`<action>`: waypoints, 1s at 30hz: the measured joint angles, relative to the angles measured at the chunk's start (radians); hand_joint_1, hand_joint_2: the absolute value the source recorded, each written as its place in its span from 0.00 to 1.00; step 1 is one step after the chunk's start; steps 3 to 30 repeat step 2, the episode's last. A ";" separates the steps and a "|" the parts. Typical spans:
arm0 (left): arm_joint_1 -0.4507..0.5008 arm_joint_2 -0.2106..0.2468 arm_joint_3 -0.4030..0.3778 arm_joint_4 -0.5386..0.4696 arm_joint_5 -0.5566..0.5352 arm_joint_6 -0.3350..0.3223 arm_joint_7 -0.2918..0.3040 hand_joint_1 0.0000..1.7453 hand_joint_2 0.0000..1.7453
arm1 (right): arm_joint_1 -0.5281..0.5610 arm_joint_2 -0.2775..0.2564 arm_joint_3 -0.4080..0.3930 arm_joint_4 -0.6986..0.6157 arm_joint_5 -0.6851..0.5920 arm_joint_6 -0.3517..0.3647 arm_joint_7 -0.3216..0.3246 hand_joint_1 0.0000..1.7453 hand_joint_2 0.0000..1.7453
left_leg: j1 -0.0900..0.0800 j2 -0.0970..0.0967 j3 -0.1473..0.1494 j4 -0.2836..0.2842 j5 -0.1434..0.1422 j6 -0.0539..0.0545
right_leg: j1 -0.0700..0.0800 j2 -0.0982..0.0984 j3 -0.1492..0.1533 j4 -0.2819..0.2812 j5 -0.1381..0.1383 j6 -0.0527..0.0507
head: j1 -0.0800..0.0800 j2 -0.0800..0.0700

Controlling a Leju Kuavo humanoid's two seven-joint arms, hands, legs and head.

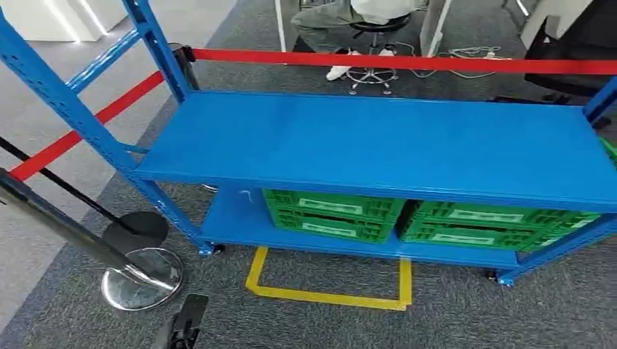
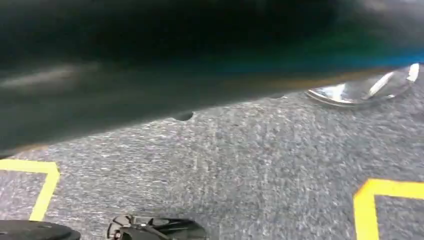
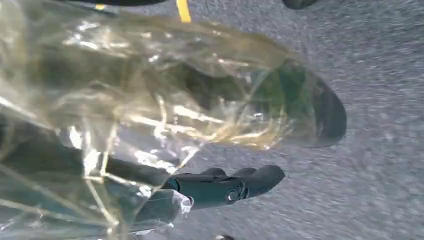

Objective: Take the parts from the cabinet and place them on the table.

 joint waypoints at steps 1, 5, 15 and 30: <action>-0.002 0.000 0.000 0.000 0.000 -0.007 0.000 0.00 0.00 | 0.000 0.000 0.000 0.000 0.002 0.002 0.004 0.00 0.00 | 0.000 -0.002 0.037 -0.083 0.052 0.006 | 0.001 0.009 0.002 0.000 0.000 0.000 | 0.000 0.000; -0.003 0.000 0.000 0.000 0.002 -0.019 -0.004 0.00 0.00 | 0.000 0.000 -0.001 0.000 0.005 0.002 0.007 0.00 0.00 | -0.001 -0.008 0.081 -0.180 0.100 0.014 | 0.001 0.015 0.005 0.000 0.000 0.002 | 0.000 0.000; -0.003 0.000 0.000 0.000 0.002 -0.019 -0.004 0.00 0.00 | 0.000 0.000 -0.001 0.000 0.005 0.002 0.007 0.00 0.00 | -0.001 -0.008 0.081 -0.180 0.100 0.014 | 0.001 0.015 0.005 0.000 0.000 0.002 | 0.000 0.000; -0.003 0.000 0.000 0.000 0.002 -0.019 -0.004 0.00 0.00 | 0.000 0.000 -0.001 0.000 0.005 0.002 0.007 0.00 0.00 | -0.001 -0.008 0.081 -0.180 0.100 0.014 | 0.001 0.015 0.005 0.000 0.000 0.002 | 0.000 0.000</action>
